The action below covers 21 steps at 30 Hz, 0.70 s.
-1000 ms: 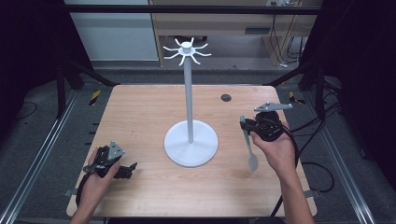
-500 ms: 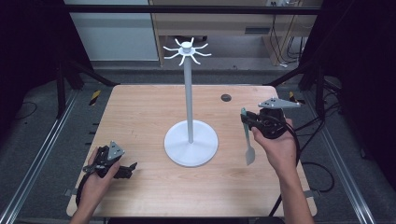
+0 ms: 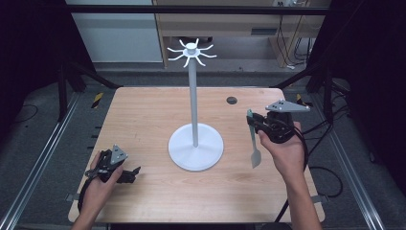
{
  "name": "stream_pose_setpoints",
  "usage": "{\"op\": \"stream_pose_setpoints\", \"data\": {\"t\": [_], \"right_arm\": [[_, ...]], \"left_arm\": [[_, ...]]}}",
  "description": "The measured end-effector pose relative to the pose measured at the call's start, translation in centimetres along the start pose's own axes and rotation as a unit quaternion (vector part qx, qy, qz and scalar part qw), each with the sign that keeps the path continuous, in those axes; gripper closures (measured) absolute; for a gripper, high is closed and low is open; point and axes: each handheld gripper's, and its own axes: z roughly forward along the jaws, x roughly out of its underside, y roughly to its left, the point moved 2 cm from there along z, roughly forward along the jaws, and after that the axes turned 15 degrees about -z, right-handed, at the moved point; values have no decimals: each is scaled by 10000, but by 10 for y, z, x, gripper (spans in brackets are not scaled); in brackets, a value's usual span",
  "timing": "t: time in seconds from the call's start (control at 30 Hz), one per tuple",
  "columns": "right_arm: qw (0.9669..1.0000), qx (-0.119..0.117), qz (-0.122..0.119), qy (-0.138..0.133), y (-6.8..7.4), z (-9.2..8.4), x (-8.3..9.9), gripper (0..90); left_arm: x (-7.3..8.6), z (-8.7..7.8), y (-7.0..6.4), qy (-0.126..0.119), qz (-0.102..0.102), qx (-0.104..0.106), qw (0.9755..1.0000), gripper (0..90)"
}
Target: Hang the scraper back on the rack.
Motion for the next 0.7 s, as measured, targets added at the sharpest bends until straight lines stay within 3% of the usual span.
{"op": "stream_pose_setpoints", "data": {"t": [0.7], "right_arm": [[9989,-2,-179,-434,19,-6,-31,745]], "left_arm": [[0,0,-1,9,10,7,10000,29]]}}
